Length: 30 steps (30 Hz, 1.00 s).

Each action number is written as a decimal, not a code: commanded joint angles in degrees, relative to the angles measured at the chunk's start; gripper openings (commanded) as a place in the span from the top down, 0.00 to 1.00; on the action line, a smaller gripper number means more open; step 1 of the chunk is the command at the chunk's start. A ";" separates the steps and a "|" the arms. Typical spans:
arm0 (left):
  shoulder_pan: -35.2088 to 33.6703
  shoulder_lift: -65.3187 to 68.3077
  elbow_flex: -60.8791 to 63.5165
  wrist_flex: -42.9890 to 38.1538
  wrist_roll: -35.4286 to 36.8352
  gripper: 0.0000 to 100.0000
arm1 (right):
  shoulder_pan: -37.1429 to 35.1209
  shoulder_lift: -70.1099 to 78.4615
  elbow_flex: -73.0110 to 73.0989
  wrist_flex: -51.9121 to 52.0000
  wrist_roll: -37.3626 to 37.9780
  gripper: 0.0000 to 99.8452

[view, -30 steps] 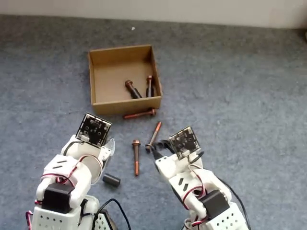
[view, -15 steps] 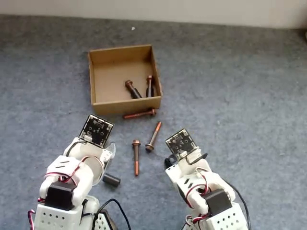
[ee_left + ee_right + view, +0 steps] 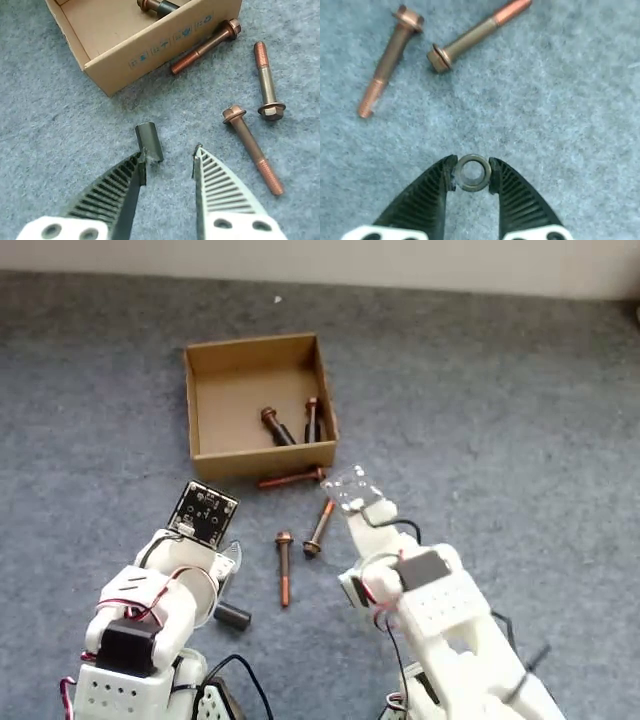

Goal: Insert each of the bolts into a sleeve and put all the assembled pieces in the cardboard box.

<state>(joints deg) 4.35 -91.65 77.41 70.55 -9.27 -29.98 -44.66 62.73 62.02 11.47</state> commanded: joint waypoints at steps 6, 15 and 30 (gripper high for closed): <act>-0.75 0.22 -0.04 -0.26 -0.88 0.83 | 0.40 16.31 -5.85 -13.93 -0.62 1.00; -0.75 0.22 0.22 -0.35 -0.88 0.83 | 0.48 19.21 -5.76 -15.16 -0.62 0.99; -0.75 0.22 0.31 -0.35 -0.88 0.83 | 0.40 18.86 -3.65 -10.33 -8.44 0.87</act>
<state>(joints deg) 4.35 -91.38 77.93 70.55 -9.27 -29.98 -25.49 59.38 51.21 3.65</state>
